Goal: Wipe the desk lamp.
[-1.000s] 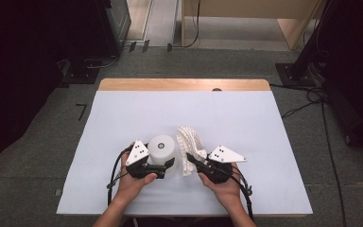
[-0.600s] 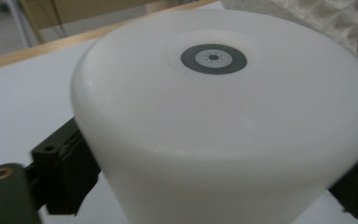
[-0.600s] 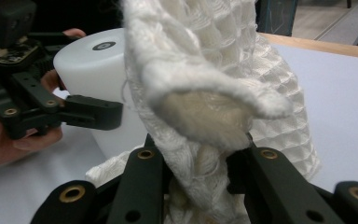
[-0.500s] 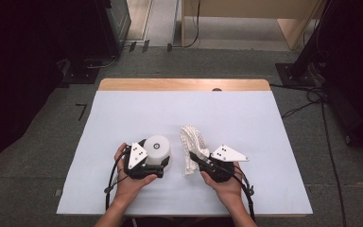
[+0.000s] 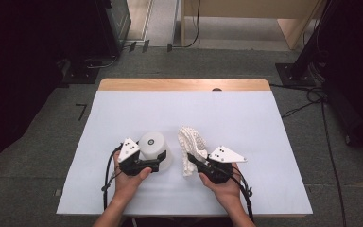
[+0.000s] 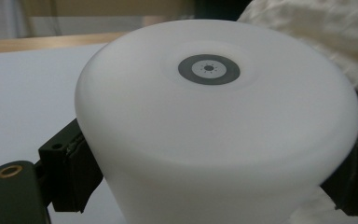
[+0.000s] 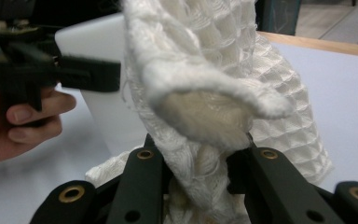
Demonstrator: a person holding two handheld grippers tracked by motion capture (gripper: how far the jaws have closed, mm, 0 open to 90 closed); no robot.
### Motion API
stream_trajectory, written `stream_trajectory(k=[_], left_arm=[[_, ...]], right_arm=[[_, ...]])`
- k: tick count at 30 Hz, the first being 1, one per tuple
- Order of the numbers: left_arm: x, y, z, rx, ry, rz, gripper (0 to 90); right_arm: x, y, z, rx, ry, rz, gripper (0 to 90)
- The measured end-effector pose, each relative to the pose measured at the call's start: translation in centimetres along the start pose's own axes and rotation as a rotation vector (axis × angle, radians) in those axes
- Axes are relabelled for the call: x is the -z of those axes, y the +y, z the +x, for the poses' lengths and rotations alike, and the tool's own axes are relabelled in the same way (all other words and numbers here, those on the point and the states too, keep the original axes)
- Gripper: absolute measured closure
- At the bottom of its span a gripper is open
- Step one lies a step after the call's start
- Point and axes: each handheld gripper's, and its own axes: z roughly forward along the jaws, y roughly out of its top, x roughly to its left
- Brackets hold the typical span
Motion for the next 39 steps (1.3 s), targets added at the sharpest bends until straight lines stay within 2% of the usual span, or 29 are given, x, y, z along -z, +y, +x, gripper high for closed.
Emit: stream_trajectory(k=[1,3,5,7,13,19,21,24,29,34,36,39], left_arm=[[0.2,0.3,0.2,0.015,-0.050,-0.016,8.6],[0.6,0.6,0.4,0.032,-0.114,-0.045,8.6],[0.8,0.8,0.3,0.037,-0.156,-0.065,8.6],[0.9,0.9,0.1,0.038,-0.194,-0.069,8.7],[0.1,0.6,-0.8,-0.012,-0.241,-0.008,8.7],[-1.0,0.0,-2.2,-0.099,-0.240,0.075,8.7],[-1.4,-0.2,-2.4,-0.107,-0.237,0.094,8.7],[-1.3,-0.1,-2.4,-0.114,-0.229,0.090,8.7],[-0.1,0.7,-1.5,-0.073,-0.210,0.021,8.7],[0.8,1.2,-0.6,-0.027,-0.190,-0.038,8.7],[0.8,1.1,-0.4,-0.015,-0.200,-0.037,8.8],[0.3,0.9,-0.7,-0.033,-0.221,0.001,8.8]], right_arm=[[0.0,0.1,0.3,0.003,0.007,0.001,73.6],[-0.2,0.2,0.8,0.007,0.029,-0.004,73.6],[-0.5,0.1,1.2,0.005,0.061,0.001,73.6],[-1.0,-0.2,1.7,0.013,0.070,0.018,73.6],[-1.0,-0.3,1.8,-0.007,0.077,0.012,73.7],[0.2,0.9,1.7,0.009,0.076,-0.048,73.7],[0.6,1.2,1.6,0.019,0.074,-0.059,73.7],[0.5,1.1,1.5,0.032,0.068,-0.048,73.7],[-0.8,-0.3,1.1,-0.001,0.084,0.009,73.7],[-1.6,-0.9,1.5,-0.006,0.094,0.040,73.7],[-1.7,-0.9,1.6,-0.002,0.097,0.040,73.7],[-1.6,-0.8,1.5,-0.001,0.088,0.038,73.7]])
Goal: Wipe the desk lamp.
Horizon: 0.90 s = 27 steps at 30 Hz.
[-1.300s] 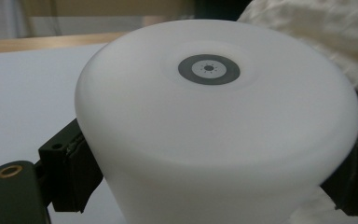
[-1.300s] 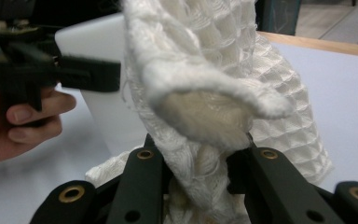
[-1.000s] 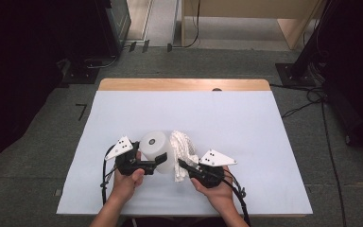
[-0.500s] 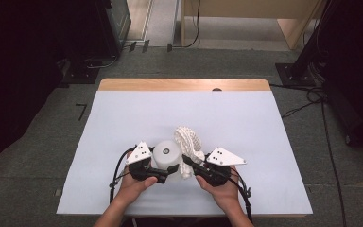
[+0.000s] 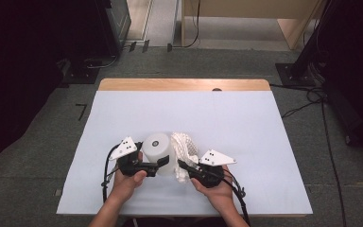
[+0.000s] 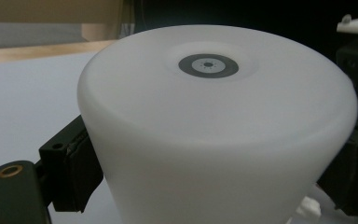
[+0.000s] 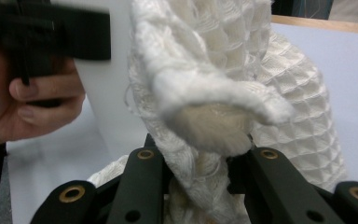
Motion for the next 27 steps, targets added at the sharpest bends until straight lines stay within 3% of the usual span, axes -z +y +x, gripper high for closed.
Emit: stream_trajectory(k=[6,10,13,22,25,27], left_arm=[[-1.6,-0.7,-1.3,-0.074,-0.013,0.089,8.7],[-2.1,-1.0,-1.6,-0.102,-0.002,0.116,8.7],[-1.8,-0.8,-1.6,-0.098,0.002,0.094,8.7],[0.4,0.4,-0.4,-0.037,0.028,-0.024,8.8],[0.3,0.3,-0.2,-0.026,0.017,-0.017,8.7],[-0.2,0.0,-0.4,-0.037,-0.003,0.016,8.7]], right_arm=[[1.2,0.9,-0.2,-0.007,-0.019,-0.047,73.7],[2.2,1.8,0.0,0.006,-0.021,-0.088,73.8],[2.2,1.8,0.0,0.018,-0.022,-0.087,73.8],[-0.1,-0.2,-0.1,-0.014,-0.002,0.007,73.7],[-0.3,-0.3,-0.1,-0.012,0.000,0.014,73.7],[-0.1,-0.1,0.0,-0.008,-0.009,0.010,73.7]])
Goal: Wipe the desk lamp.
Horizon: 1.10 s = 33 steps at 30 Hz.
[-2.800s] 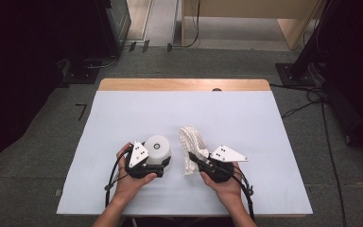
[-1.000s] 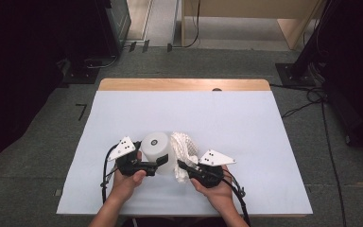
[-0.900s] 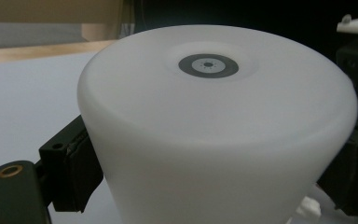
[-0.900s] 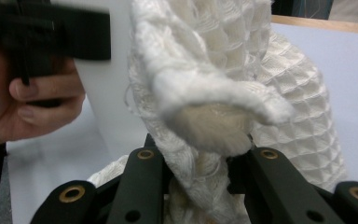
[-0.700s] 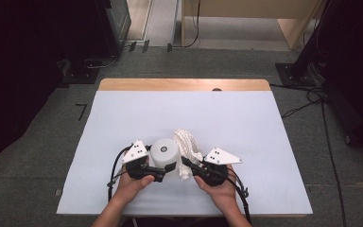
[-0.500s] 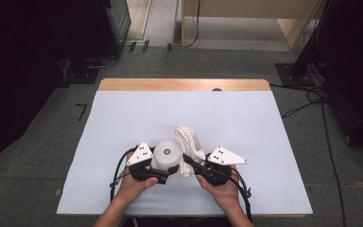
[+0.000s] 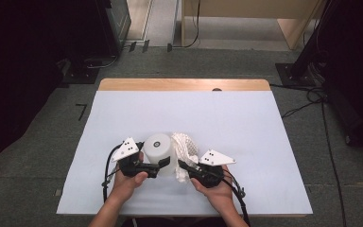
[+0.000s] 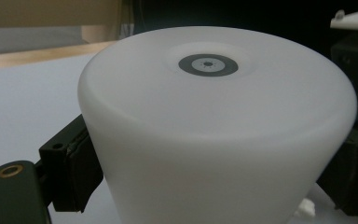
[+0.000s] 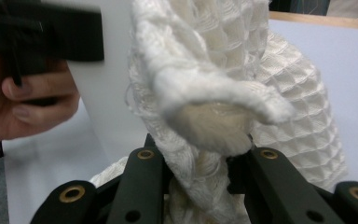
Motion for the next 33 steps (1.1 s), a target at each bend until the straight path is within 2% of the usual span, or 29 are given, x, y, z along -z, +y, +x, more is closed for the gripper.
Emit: stream_trajectory(k=[6,9,11,13,16,18,21,26,29,30,31,33], left_arm=[[-1.5,-0.6,-0.9,-0.046,-0.018,0.083,8.7],[-1.7,-0.7,-1.1,-0.053,-0.014,0.091,8.7],[-1.6,-0.7,-1.0,-0.052,-0.006,0.082,8.7],[-1.5,-0.7,-0.9,-0.052,0.014,0.070,8.7],[-1.5,-0.8,-0.8,-0.103,0.083,0.068,8.7],[-1.7,-1.1,-0.6,-0.128,0.131,0.086,8.7],[-1.9,-1.7,-0.3,-0.151,0.181,0.107,8.7],[-1.8,-2.0,-0.4,-0.184,0.187,0.105,8.6],[-1.6,-2.2,-0.4,-0.167,0.204,0.094,7.7],[-1.4,-2.2,-0.5,-0.155,0.234,0.087,6.3],[-1.4,-2.2,-0.6,-0.139,0.246,0.080,1.0],[-1.2,-2.4,-1.2,-0.104,0.282,0.060,0.0]], right_arm=[[1.4,1.1,-0.2,-0.003,-0.010,-0.061,73.8],[2.1,1.8,0.0,0.011,-0.008,-0.094,73.8],[2.1,1.8,0.0,0.013,-0.006,-0.093,73.7],[1.9,1.5,-0.2,0.012,-0.015,-0.077,73.7],[1.6,1.2,-0.7,0.002,-0.034,-0.063,73.7],[1.7,1.0,-1.1,-0.007,-0.046,-0.061,73.7],[1.9,0.9,-1.6,-0.015,-0.068,-0.062,73.7],[2.1,0.4,-3.0,-0.038,-0.104,-0.048,73.7],[2.2,-0.1,-4.1,-0.063,-0.137,-0.034,73.6],[2.2,-0.2,-4.3,-0.068,-0.143,-0.031,73.7],[2.3,-0.3,-4.5,-0.077,-0.152,-0.031,73.7],[2.4,-0.3,-4.7,-0.082,-0.158,-0.031,73.7]])
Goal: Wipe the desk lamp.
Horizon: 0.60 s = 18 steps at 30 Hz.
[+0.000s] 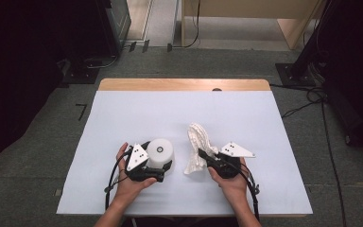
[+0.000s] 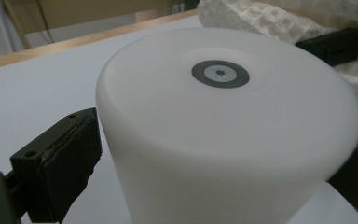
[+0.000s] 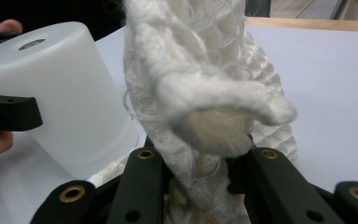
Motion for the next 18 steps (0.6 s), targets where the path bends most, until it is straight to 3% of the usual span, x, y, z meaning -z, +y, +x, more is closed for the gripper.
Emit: stream_trajectory(k=[3,6,9,10,15,17,18], left_arm=[[-0.1,-0.1,-1.7,0.008,0.126,0.000,0.0],[-0.4,-0.1,-3.2,0.008,0.218,0.009,0.0],[-1.0,-0.2,-3.5,0.008,0.251,0.044,1.4],[-1.0,-0.2,-3.4,0.012,0.248,0.044,5.4],[-0.9,-0.2,-2.2,0.047,0.175,0.038,8.3],[-0.7,0.0,-1.2,0.062,0.118,0.037,8.4],[-0.5,0.1,-0.5,0.086,0.058,0.021,8.4]], right_arm=[[0.0,0.0,-0.1,0.001,-0.007,0.000,73.7],[-0.1,0.0,0.0,0.010,-0.006,0.001,73.7],[-0.2,-0.1,0.1,0.015,-0.004,0.006,73.7],[-0.3,-0.2,0.1,0.017,-0.002,0.007,73.7],[-0.4,-0.1,0.4,0.021,0.007,0.008,73.7],[-0.3,0.0,0.6,0.018,0.016,0.002,73.7],[-0.2,0.1,0.7,0.018,0.029,-0.006,73.7]])
